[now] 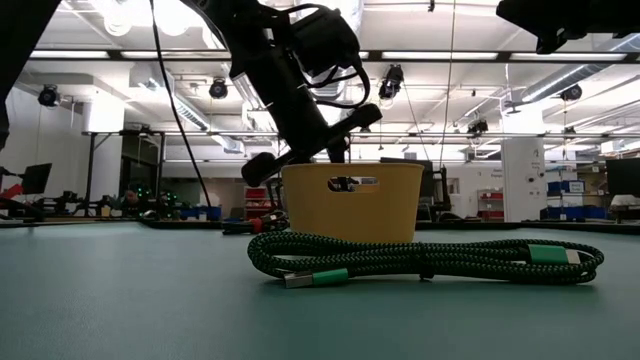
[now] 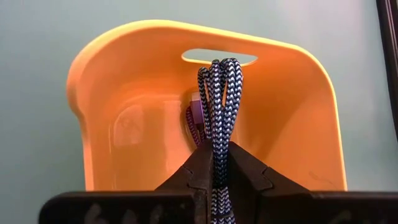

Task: Pick and place USB-C Cables
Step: Put the light blue charger cable into the yellow bin

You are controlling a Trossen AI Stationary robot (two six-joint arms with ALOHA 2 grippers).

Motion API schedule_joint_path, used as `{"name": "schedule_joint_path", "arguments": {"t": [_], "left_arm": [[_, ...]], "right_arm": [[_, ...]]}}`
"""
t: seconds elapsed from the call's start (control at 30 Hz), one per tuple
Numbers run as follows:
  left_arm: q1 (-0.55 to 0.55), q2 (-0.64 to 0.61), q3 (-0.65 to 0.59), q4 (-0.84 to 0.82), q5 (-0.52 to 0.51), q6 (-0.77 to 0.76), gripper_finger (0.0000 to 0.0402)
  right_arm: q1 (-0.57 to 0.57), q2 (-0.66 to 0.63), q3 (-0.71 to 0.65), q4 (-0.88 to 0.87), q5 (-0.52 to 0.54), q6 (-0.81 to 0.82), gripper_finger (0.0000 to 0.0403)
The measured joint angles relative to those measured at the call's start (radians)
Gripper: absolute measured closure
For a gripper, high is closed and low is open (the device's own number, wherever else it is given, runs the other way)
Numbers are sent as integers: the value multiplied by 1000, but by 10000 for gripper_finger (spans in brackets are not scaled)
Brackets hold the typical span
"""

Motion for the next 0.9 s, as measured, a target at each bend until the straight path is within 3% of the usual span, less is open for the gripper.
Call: {"name": "schedule_joint_path", "arguments": {"t": [0.37,0.9], "left_arm": [[0,0,0,0,2,0,358],[0,0,0,-1,3,0,356]], "right_arm": [[0,0,0,0,0,0,360],[0,0,0,0,0,0,360]]}}
